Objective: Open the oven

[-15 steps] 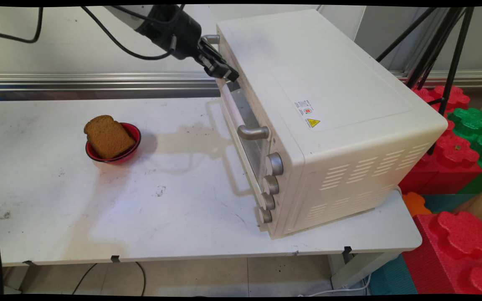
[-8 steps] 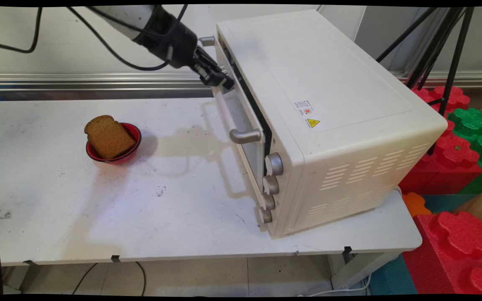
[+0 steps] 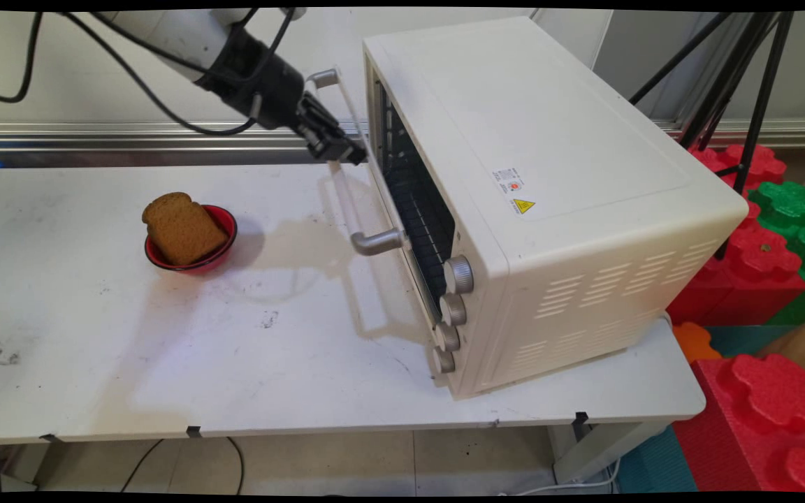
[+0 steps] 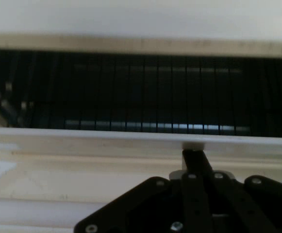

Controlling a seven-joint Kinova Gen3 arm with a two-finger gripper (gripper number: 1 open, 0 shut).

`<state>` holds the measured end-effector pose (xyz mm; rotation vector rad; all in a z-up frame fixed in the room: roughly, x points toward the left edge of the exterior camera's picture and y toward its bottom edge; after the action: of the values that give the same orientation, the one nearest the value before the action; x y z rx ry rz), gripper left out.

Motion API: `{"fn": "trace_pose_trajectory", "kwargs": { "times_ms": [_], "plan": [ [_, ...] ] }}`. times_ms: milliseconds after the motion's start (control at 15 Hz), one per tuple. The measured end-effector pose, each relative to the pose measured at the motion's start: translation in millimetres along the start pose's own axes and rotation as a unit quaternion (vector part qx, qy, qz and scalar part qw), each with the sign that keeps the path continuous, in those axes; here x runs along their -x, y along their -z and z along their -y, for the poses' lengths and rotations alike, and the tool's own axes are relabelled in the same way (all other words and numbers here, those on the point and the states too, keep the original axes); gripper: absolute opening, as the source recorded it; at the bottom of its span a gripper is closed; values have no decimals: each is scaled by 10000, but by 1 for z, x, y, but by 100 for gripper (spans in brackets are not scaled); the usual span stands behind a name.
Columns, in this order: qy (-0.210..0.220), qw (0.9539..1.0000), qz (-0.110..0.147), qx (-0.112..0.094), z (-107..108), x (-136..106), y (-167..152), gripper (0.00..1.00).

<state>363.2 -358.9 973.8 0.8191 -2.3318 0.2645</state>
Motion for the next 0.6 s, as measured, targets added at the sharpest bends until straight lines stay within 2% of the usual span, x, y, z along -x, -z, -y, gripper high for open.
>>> {"fn": "trace_pose_trajectory", "kwargs": {
  "times_ms": [600],
  "plan": [
    [84,9991,419,-16,2,44,8,0]
  ]
}}
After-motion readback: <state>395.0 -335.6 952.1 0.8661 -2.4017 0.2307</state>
